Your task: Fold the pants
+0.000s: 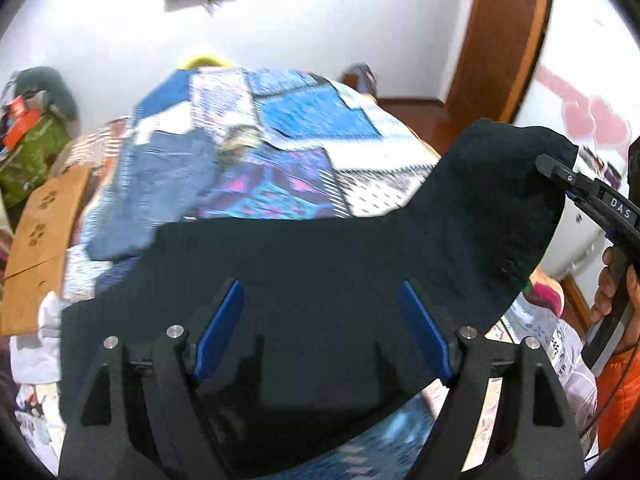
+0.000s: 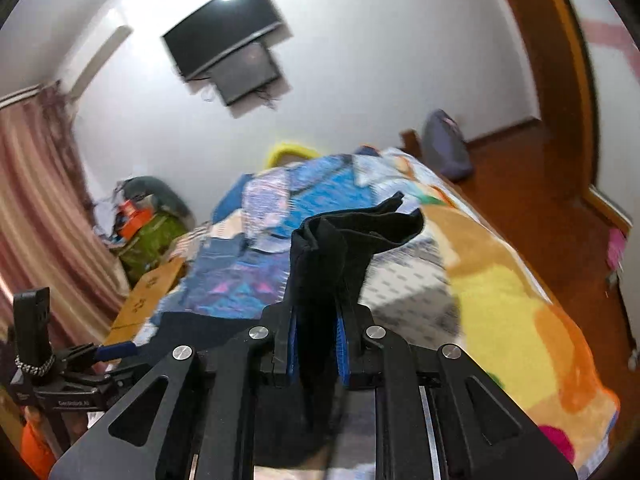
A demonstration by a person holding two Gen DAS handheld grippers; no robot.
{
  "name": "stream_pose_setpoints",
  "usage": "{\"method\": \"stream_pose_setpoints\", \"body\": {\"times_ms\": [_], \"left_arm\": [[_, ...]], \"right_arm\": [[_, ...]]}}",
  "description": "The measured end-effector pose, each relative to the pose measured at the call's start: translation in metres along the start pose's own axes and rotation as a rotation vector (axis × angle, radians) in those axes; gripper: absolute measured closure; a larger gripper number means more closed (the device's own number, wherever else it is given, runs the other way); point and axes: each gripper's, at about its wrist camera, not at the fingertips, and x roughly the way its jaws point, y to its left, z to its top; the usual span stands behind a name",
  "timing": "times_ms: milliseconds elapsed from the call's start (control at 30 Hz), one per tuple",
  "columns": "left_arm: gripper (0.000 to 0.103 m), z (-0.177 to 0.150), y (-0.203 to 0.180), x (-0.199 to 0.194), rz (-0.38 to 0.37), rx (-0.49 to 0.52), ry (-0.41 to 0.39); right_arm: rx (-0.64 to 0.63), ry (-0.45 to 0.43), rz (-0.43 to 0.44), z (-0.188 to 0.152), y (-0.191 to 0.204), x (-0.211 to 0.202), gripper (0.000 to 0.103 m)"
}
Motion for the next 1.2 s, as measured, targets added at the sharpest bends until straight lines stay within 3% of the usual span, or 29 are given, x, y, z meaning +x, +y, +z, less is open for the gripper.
{"method": "stream_pose_setpoints", "body": {"times_ms": [233,367,567,733,800,867,900,1067,1200], "left_arm": [[0.022,-0.019,0.069,-0.044,0.091,-0.111,-0.074],[0.022,-0.037,0.107,-0.058,0.117,-0.205,-0.073],[0.022,-0.059,0.140,-0.060,0.143,-0.283,-0.050],[0.022,-0.068,0.141,-0.055,0.150,-0.277,-0.024],[0.022,-0.066,0.138,-0.052,0.153,-0.262,-0.018],[0.022,-0.061,0.134,-0.048,0.149,-0.249,-0.019],[0.022,-0.058,0.131,-0.047,0.145,-0.243,-0.021],[0.022,-0.032,0.109,-0.037,0.122,-0.189,-0.037],[0.022,-0.008,0.084,-0.019,0.073,-0.123,-0.032]], "right_arm": [[-0.097,0.035,0.141,0.011,0.069,0.028,0.090],[-0.157,0.110,0.216,-0.006,0.111,0.057,0.090],[-0.238,0.324,0.316,-0.070,0.162,0.106,0.090],[-0.315,0.499,0.274,-0.125,0.172,0.136,0.085],[-0.326,0.507,0.263,-0.128,0.170,0.134,0.080],[-0.320,0.529,0.297,-0.124,0.170,0.130,0.059],[-0.318,0.541,0.306,-0.120,0.168,0.127,0.055],[-0.388,0.482,0.306,-0.096,0.157,0.101,0.053],[-0.418,0.396,0.243,-0.067,0.141,0.093,0.053]]}}
